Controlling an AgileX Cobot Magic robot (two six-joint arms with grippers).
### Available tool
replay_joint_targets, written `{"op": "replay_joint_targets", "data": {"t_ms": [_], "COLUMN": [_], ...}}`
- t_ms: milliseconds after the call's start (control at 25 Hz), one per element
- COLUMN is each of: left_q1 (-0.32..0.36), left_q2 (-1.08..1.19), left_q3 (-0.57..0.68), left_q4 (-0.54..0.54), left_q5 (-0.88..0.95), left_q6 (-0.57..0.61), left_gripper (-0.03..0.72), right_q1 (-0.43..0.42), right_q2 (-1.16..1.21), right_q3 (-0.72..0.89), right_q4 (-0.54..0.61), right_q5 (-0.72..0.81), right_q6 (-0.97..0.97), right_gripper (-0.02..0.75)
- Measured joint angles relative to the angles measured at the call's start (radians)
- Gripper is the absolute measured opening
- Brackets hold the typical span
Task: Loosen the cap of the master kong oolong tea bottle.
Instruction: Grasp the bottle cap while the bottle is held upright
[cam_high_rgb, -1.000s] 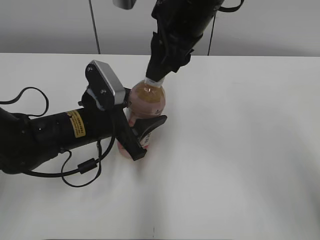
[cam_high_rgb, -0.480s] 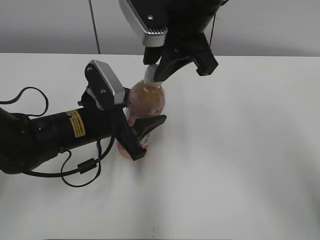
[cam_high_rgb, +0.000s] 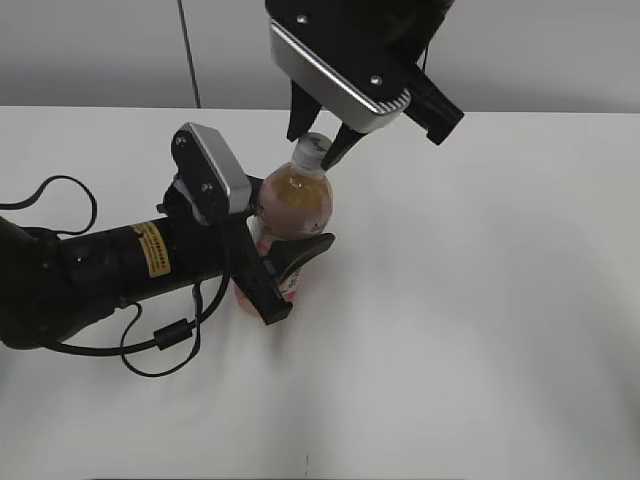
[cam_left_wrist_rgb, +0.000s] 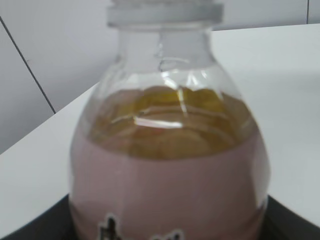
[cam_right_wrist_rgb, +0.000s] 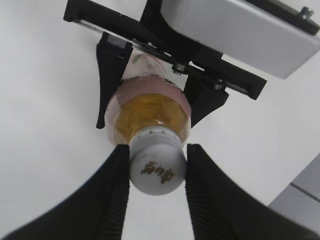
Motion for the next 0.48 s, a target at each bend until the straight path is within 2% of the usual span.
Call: {"op": "replay_joint_targets", "data": {"t_ms": [280, 480], "left_q1": [0.0, 0.0], "left_q2": [0.0, 0.0], "left_q3": [0.0, 0.0], "left_q4": [0.004, 0.004], "left_q5": [-0.001, -0.001], "left_q6": [0.003, 0.003], "left_gripper": [0.42, 0.42], "right_q1": [0.0, 0.0], "right_q2": [0.0, 0.0], "right_q3": [0.0, -0.006], "right_q4": [0.001, -0.009], "right_q5": [0.01, 0.016], "right_q6": [-0.201, -0.27], "right_gripper": [0.263, 0.263]}}
